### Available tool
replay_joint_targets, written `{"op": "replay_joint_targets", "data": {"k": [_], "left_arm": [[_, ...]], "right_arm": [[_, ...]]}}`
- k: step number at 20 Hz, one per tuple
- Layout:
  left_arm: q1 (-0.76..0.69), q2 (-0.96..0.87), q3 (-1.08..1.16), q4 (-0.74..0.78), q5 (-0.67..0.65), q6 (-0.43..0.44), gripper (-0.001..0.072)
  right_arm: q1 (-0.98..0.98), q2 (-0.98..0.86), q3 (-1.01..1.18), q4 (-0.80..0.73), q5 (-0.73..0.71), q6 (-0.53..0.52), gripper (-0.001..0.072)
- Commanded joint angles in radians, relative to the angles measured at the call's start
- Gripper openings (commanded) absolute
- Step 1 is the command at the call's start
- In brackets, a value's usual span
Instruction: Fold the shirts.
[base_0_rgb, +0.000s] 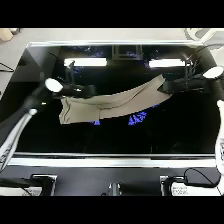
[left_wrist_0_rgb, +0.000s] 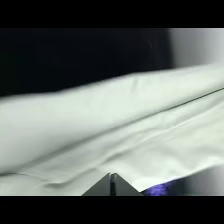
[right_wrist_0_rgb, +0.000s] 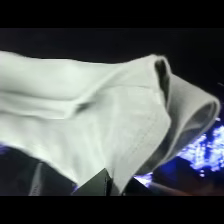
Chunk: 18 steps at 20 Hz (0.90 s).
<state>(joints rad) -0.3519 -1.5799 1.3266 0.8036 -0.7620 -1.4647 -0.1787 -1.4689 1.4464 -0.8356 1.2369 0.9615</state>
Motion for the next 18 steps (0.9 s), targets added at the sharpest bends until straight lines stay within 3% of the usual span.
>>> {"op": "replay_joint_targets", "data": {"k": [1, 6, 10, 13, 18], "left_arm": [[-0.111, -0.143, 0.001, -0.271, 0.1, 0.012, 0.0034], [-0.27, -0.259, 0.001, -0.633, 0.231, 0.031, 0.0034], [-0.337, -0.302, 0.002, -0.838, 0.271, 0.153, 0.0033], [-0.245, -0.254, -0.004, -0.829, 0.262, 0.263, 0.0031], [0.075, 0.003, -0.01, -0.609, 0.165, 0.265, 0.0031]], "right_arm": [[0.033, 0.178, 0.0, 0.021, 0.114, 0.053, 0.0016], [0.109, 0.307, 0.0, 0.02, 0.146, 0.143, 0.0016], [0.109, 0.333, 0.0, 0.02, 0.154, 0.161, 0.0016], [0.109, 0.31, 0.0, 0.019, 0.126, 0.161, 0.0016], [0.273, 0.158, 0.001, 0.181, -0.102, 0.104, 0.0016]]}}
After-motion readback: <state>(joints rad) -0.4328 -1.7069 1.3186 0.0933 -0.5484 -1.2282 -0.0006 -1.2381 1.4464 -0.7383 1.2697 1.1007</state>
